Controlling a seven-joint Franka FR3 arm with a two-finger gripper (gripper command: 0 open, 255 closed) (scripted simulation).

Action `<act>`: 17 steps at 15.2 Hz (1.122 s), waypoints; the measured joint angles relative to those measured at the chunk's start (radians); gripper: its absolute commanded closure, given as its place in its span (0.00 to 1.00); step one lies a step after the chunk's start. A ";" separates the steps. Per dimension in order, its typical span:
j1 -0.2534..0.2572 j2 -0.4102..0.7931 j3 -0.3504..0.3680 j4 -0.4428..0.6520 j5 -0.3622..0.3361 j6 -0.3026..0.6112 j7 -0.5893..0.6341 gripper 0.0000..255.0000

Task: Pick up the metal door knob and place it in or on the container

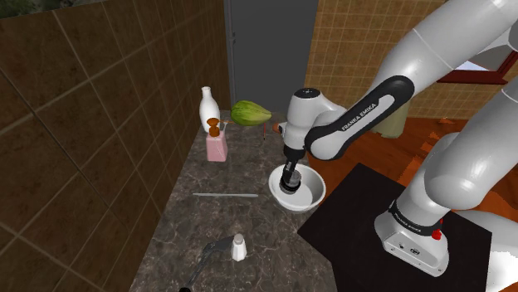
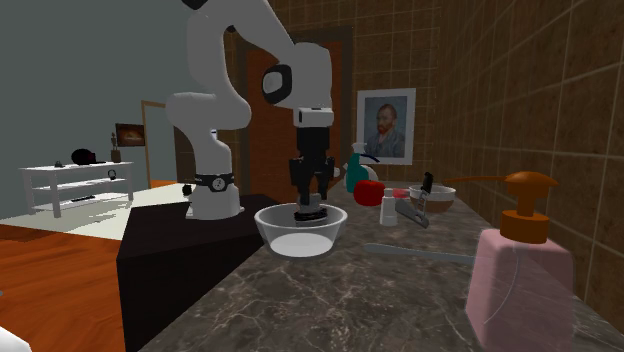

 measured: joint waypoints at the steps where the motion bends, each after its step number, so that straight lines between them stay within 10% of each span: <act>1: 0.000 0.001 0.000 0.000 0.000 0.001 0.000 1.00; 4: 0.000 0.002 0.000 0.000 -0.001 0.002 0.000 1.00; 5: 0.000 0.002 0.000 0.000 -0.001 0.002 0.000 0.00; 17: 0.016 -0.125 -0.015 0.026 0.044 -0.147 -0.034 0.00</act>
